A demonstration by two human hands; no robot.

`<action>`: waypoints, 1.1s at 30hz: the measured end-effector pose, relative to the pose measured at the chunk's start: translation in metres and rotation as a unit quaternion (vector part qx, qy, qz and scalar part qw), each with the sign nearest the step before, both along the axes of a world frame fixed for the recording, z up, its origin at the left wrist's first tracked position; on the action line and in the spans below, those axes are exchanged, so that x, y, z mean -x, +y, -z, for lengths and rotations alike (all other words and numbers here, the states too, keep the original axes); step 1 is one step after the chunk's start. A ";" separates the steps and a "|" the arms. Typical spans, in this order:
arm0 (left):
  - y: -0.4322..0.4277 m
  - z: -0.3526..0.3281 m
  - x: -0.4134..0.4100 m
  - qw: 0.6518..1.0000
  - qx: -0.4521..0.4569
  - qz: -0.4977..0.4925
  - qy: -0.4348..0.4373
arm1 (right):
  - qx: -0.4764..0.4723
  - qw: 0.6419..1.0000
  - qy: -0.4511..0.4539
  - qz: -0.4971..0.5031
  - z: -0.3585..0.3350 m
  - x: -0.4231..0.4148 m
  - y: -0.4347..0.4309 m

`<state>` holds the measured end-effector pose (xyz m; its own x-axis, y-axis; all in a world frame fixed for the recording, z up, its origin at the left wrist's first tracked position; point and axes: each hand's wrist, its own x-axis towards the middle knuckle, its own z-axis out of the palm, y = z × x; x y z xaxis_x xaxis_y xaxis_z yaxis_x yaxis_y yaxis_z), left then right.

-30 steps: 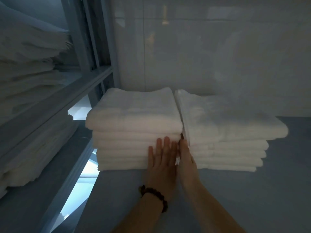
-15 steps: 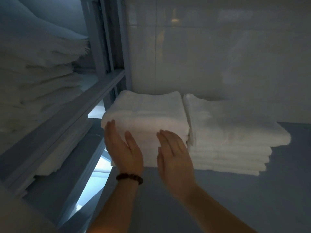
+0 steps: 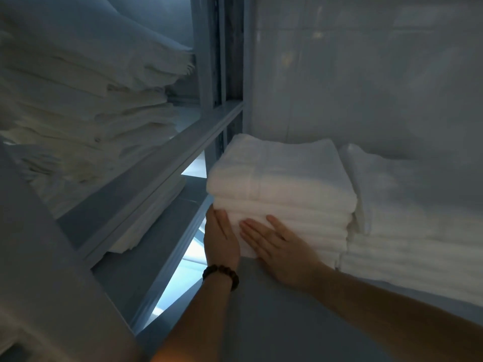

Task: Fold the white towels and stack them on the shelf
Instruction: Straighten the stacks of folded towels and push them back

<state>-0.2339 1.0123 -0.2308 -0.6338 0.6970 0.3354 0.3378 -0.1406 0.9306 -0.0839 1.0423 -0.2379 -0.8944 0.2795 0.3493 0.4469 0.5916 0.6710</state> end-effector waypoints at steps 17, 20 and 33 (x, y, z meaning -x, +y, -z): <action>0.012 -0.005 0.008 0.984 -0.018 -0.022 -0.177 | -0.052 0.998 0.043 -0.009 -0.017 0.039 0.008; 0.021 -0.017 0.003 0.987 -0.061 0.015 -0.147 | -0.072 0.991 0.108 0.033 -0.036 0.031 0.020; 0.023 -0.020 -0.015 0.995 -0.100 -0.001 -0.007 | -0.057 0.984 0.161 0.044 -0.012 -0.036 0.024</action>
<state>-0.2191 1.0356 -0.2109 -0.6414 0.6152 0.4584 0.3250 -0.3233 0.8887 -0.0479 1.0661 -0.2263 -0.7066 0.2927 0.6442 0.6929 0.4707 0.5461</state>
